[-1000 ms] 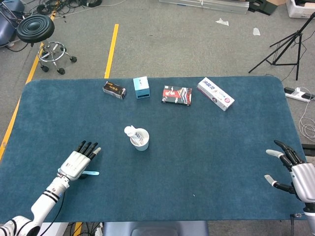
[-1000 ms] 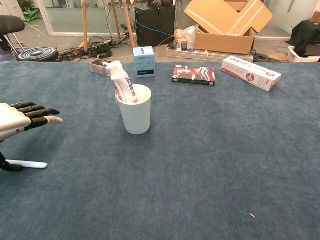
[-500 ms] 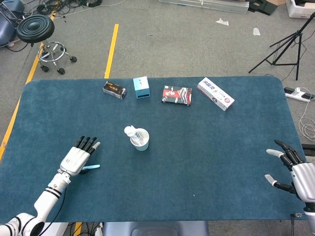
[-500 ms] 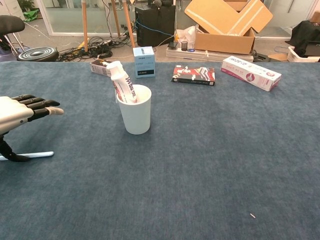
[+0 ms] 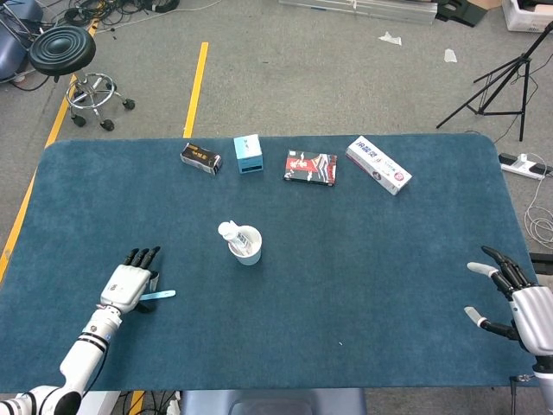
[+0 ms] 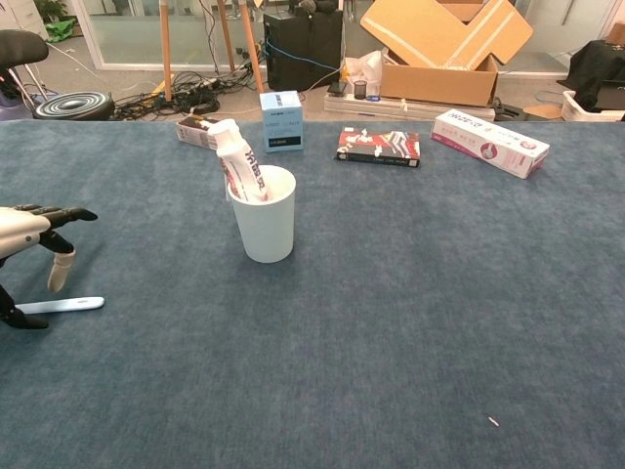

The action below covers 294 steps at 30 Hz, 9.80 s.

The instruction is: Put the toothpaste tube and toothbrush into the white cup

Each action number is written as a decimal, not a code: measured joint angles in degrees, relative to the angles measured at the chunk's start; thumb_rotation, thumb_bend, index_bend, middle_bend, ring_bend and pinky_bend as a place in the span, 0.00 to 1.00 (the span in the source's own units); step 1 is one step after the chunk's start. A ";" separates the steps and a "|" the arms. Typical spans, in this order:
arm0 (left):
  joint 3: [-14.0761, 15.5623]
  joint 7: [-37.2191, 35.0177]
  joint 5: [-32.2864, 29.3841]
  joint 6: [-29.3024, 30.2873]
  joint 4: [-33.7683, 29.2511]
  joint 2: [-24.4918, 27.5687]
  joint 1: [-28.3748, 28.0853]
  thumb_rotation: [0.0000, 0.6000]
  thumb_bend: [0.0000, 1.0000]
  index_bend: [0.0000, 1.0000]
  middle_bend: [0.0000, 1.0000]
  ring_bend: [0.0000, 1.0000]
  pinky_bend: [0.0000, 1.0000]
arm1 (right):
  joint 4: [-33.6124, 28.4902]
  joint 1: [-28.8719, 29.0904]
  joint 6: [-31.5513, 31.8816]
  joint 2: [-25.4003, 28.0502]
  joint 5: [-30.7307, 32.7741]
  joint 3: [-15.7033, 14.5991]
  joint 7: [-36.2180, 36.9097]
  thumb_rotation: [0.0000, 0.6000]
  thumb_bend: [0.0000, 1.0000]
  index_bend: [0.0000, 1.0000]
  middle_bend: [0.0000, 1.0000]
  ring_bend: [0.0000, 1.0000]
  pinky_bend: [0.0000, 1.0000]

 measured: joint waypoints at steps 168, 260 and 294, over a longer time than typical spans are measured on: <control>-12.26 2.93 -10.16 8.65 -33.33 12.90 -8.37 1.00 0.30 0.61 0.00 0.00 0.00 | 0.48 -0.73 1.70 0.69 -0.64 -0.19 2.23 1.00 0.12 0.30 0.14 0.16 0.50; -25.63 -38.88 -18.17 -4.83 4.99 -16.13 -28.02 1.00 0.30 0.65 0.00 0.00 0.00 | 1.81 -3.71 7.67 1.29 -4.83 -2.76 4.59 1.00 0.12 0.30 0.15 0.16 0.50; -24.79 -49.56 -9.86 -7.00 10.34 -17.57 -25.81 1.00 0.30 0.65 0.00 0.00 0.00 | 1.94 -3.65 7.20 1.42 -4.55 -2.56 5.15 1.00 0.12 0.30 0.15 0.16 0.50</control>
